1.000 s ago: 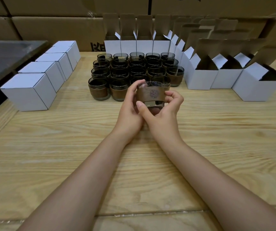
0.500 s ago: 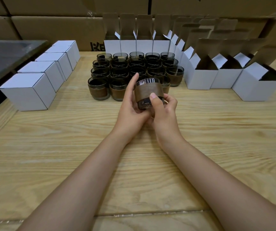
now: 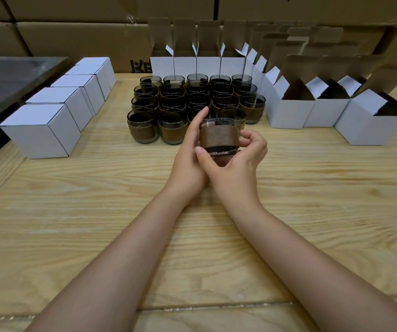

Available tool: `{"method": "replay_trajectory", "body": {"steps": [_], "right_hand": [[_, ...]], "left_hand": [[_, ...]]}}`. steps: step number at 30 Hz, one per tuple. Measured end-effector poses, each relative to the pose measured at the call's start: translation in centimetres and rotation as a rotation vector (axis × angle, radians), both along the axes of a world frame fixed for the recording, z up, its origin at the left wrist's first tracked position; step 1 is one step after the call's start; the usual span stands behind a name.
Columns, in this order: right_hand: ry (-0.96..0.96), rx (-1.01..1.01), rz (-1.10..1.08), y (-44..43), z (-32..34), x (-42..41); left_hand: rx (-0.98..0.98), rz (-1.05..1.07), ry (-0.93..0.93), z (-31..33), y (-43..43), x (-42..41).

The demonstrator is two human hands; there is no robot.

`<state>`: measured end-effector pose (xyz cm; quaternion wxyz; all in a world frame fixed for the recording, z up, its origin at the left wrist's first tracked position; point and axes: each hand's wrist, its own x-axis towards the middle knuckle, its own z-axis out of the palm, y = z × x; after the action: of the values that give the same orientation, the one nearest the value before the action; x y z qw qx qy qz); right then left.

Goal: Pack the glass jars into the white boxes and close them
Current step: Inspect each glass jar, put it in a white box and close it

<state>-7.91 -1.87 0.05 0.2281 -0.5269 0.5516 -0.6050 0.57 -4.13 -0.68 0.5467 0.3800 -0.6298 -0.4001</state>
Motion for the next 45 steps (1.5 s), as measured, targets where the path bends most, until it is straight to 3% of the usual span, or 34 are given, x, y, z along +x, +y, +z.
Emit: {"method": "replay_trajectory", "body": {"steps": [16, 33, 45], "right_hand": [[-0.299, 0.127, 0.098, -0.4, 0.3, -0.5], [0.004, 0.024, -0.004, 0.1, 0.2, 0.0], [-0.278, 0.138, 0.103, -0.7, 0.0, -0.6]], "left_hand": [[0.097, 0.000, 0.058, -0.4, -0.3, 0.0], [0.025, 0.094, 0.017, -0.3, -0.4, -0.1], [0.123, 0.042, 0.054, -0.3, -0.2, 0.0]]}}
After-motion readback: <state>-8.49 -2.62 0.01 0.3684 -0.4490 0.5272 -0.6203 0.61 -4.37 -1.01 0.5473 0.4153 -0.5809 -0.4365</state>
